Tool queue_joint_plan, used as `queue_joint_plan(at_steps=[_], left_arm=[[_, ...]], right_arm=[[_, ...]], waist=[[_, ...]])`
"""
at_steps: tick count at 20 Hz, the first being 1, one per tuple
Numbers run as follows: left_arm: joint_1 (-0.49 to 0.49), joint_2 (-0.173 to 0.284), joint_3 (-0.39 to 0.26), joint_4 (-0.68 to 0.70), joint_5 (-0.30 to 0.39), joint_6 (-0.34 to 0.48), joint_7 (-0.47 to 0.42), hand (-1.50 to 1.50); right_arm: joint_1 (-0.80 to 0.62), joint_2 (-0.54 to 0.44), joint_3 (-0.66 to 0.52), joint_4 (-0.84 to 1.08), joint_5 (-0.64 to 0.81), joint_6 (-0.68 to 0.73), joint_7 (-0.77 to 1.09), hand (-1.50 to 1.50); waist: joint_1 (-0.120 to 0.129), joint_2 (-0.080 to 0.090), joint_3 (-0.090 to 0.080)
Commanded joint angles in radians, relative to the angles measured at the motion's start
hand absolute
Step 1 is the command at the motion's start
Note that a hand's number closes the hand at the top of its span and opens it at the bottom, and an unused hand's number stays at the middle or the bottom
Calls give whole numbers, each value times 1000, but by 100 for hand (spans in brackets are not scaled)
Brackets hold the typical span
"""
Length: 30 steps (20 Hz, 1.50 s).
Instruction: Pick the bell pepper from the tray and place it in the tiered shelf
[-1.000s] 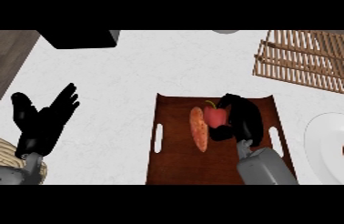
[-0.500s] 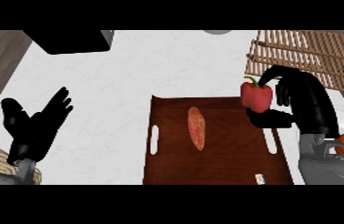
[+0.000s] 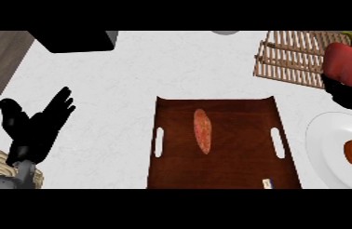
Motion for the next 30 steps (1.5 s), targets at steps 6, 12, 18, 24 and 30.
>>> queue_joint_plan(at_steps=[6, 12, 18, 24, 30], left_arm=[[46, -92, -27, 103, 25, -15, -43, 0], [30, -116, -52, 122, -6, 18, -44, 0], [6, -98, -61, 118, -10, -2, -37, 0], [-21, -125, -78, 105, -6, 20, -13, 0], [-35, -96, -55, 122, 4, -4, -20, 0]], right_arm=[[-212, -174, -226, 195, -137, 95, 41, 150], [-295, -283, -273, 381, -160, 147, -39, 150], [-313, -338, -258, 590, -157, 199, -193, 150], [-333, -365, -233, 716, -118, 192, -347, 150], [-348, -345, -197, 872, -35, 95, -471, 150]], waist=[[36, 27, -42], [46, 33, -41], [65, 41, -41], [62, 39, -39], [80, 47, -39]])
